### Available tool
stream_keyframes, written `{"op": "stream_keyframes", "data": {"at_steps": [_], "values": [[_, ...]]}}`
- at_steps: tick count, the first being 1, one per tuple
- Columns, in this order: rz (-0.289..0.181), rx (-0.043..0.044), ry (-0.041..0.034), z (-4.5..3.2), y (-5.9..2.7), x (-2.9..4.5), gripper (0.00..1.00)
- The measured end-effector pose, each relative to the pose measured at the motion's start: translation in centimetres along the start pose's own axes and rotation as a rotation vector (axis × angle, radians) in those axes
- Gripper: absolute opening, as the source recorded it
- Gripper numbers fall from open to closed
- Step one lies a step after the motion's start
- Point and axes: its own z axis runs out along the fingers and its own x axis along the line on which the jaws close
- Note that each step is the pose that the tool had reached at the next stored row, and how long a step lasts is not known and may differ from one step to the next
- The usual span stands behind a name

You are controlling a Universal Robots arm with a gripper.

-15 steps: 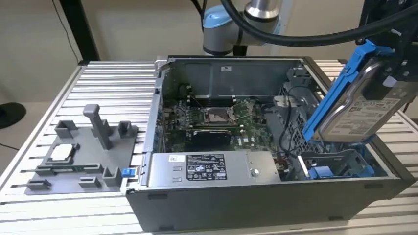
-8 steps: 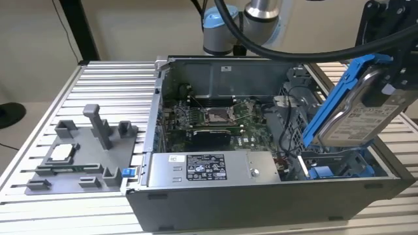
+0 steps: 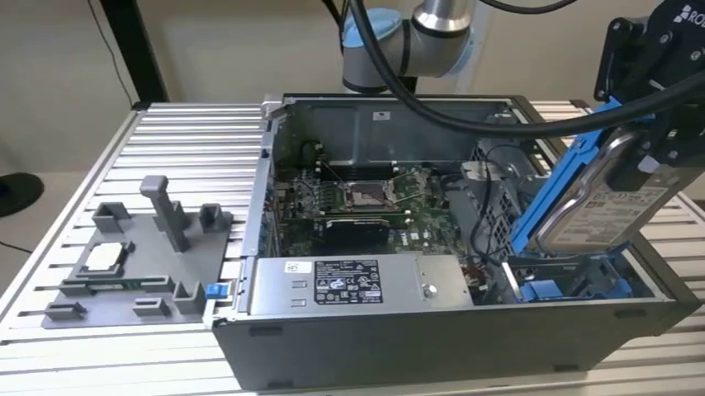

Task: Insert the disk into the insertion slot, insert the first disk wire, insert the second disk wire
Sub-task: 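Insert the disk into the insertion slot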

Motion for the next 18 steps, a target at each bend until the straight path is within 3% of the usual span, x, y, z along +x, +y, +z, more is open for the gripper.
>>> {"op": "stream_keyframes", "data": {"at_steps": [9, 18], "values": [[-0.002, 0.0278, -0.0008, 1.21, -0.02, 0.00, 0.00], [-0.002, 0.0285, -0.0007, 1.26, -0.02, 0.00, 0.00]]}}
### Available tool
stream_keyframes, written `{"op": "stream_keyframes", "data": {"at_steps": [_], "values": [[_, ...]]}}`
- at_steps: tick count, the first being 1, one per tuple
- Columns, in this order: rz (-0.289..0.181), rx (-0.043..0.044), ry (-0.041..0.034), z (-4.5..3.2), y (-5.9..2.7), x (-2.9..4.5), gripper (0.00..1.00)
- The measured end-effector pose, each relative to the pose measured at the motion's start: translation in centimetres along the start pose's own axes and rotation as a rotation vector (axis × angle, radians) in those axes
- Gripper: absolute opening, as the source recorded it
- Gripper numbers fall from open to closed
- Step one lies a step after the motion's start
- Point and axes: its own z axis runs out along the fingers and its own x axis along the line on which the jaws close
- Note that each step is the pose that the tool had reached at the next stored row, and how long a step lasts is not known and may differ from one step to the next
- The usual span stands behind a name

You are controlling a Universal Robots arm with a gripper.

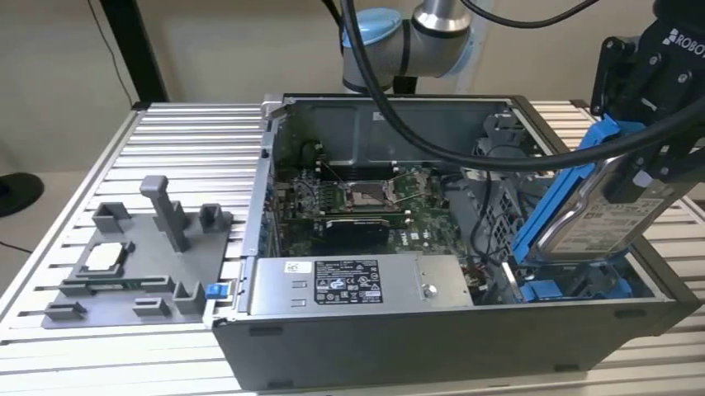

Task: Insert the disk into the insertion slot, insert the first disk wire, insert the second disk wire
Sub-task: 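Insert the disk into the insertion slot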

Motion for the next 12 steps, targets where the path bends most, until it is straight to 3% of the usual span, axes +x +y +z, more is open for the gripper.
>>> {"op": "stream_keyframes", "data": {"at_steps": [5, 12], "values": [[0.000, 0.0021, -0.0004, 0.24, 0.00, 0.00, 0.00], [0.000, 0.0195, -0.0013, 1.18, 0.02, 0.00, 0.00]]}}
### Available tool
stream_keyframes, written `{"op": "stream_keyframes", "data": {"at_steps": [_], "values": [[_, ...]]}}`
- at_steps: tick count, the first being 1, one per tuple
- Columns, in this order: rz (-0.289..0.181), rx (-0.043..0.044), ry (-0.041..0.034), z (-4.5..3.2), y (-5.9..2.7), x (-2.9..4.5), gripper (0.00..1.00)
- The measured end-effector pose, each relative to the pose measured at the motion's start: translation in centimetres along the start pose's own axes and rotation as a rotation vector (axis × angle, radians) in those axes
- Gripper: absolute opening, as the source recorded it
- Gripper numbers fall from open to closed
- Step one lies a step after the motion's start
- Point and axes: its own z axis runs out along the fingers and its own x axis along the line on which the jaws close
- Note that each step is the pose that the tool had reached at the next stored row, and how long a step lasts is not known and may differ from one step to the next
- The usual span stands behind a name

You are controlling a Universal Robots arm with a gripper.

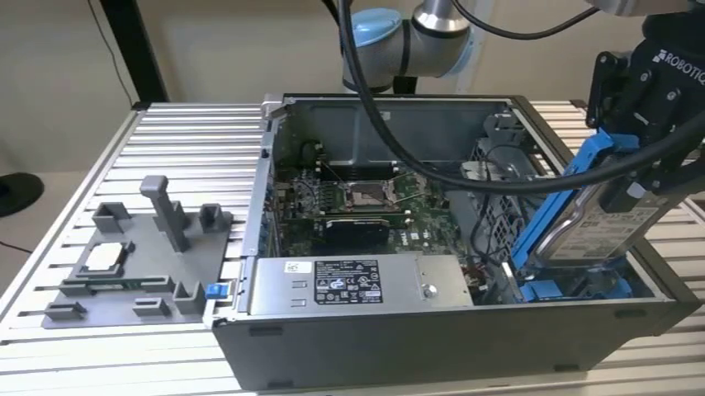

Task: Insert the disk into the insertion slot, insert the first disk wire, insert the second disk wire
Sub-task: 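Insert the disk into the insertion slot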

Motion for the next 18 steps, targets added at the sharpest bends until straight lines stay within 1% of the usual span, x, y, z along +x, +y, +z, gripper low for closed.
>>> {"op": "stream_keyframes", "data": {"at_steps": [2, 8, 12, 15, 18], "values": [[0.000, 0.0064, -0.0009, 0.23, 0.01, 0.00, 0.00], [0.000, 0.0234, -0.0075, 0.85, 0.03, -0.09, 0.00], [0.000, 0.0303, -0.0138, 1.29, 0.04, -0.10, 0.00], [0.001, 0.0329, -0.0211, 1.61, 0.06, -0.09, 0.00], [0.001, 0.0369, -0.0258, 1.95, 0.07, -0.09, 0.00]]}}
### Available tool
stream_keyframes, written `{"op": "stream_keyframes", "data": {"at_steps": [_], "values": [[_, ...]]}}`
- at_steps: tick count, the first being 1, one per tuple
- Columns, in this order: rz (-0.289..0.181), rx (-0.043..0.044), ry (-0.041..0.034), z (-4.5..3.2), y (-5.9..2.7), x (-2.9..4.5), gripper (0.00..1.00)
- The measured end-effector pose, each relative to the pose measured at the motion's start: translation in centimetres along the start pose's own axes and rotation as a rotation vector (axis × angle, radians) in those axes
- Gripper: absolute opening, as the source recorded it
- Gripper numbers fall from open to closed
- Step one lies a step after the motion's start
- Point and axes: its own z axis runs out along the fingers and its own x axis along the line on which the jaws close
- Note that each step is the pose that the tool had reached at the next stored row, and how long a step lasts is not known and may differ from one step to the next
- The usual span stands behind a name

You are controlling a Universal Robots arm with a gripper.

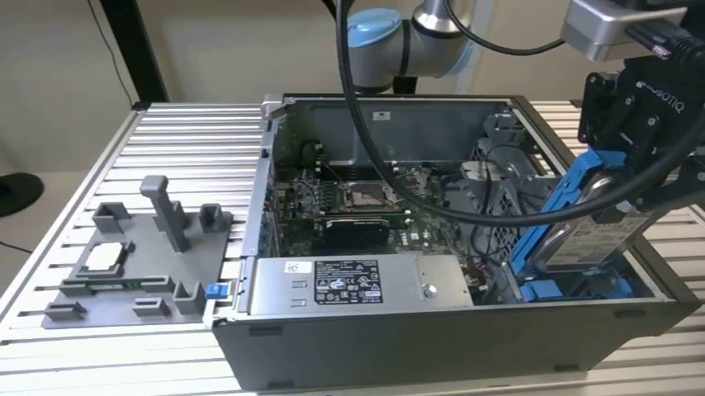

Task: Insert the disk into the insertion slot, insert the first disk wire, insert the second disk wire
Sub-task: 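Insert the disk into the insertion slot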

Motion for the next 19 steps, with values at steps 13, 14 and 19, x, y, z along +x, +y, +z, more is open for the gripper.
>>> {"op": "stream_keyframes", "data": {"at_steps": [13, 14, 19], "values": [[0.000, 0.0166, -0.0044, 0.28, 0.02, 0.01, 0.00], [0.000, 0.0166, -0.0035, -0.07, -0.01, 0.00, 0.00], [0.000, 0.0175, -0.0050, -1.19, -0.07, -0.03, 0.00]]}}
